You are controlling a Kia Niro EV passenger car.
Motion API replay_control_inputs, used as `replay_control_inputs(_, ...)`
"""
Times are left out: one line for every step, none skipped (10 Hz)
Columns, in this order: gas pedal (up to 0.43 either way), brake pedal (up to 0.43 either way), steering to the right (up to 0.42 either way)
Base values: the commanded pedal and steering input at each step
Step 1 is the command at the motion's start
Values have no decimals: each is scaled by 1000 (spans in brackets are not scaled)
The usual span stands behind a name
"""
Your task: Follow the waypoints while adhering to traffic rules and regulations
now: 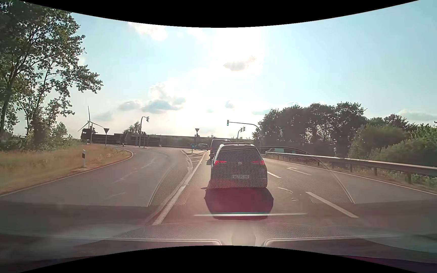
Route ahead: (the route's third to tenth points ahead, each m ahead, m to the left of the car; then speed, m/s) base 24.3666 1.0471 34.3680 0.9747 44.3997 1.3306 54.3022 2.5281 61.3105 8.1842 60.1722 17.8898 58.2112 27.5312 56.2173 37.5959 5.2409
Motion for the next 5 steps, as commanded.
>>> replay_control_inputs(209, 0, -32)
replay_control_inputs(209, 0, -28)
replay_control_inputs(209, 0, -22)
replay_control_inputs(209, 0, -21)
replay_control_inputs(209, 0, -21)
